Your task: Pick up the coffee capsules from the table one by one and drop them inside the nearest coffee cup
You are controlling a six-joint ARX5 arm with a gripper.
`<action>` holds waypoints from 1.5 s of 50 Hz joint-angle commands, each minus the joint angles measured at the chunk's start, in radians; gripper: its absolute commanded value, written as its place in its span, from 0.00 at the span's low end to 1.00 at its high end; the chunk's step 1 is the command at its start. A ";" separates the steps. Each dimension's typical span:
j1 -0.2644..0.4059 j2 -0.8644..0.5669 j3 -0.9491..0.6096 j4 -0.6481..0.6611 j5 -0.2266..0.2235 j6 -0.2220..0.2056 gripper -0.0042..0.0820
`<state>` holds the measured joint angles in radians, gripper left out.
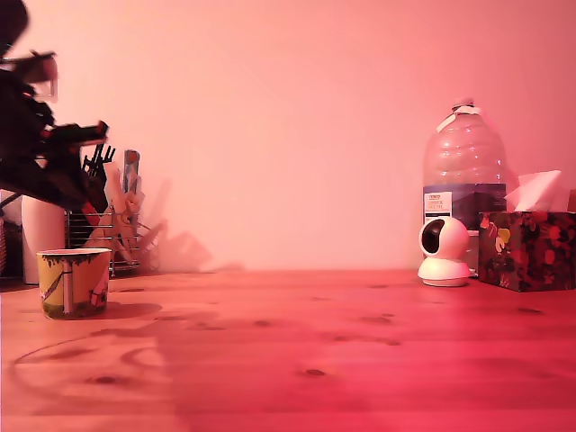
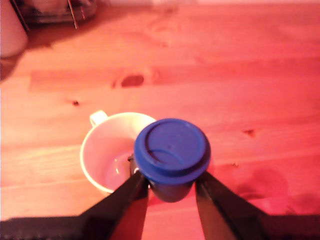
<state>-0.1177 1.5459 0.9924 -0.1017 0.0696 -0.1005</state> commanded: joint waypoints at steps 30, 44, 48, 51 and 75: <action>0.036 0.253 0.313 -0.278 -0.045 0.056 0.18; 0.067 0.254 0.313 -0.313 -0.045 0.056 0.18; 0.067 0.254 0.313 -0.311 -0.044 0.056 0.18; 0.067 0.254 0.313 -0.314 -0.040 0.056 0.18; 0.066 0.254 0.313 -0.317 -0.036 0.056 0.18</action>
<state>-0.0475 1.7782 1.3014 -0.4198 0.0319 -0.0486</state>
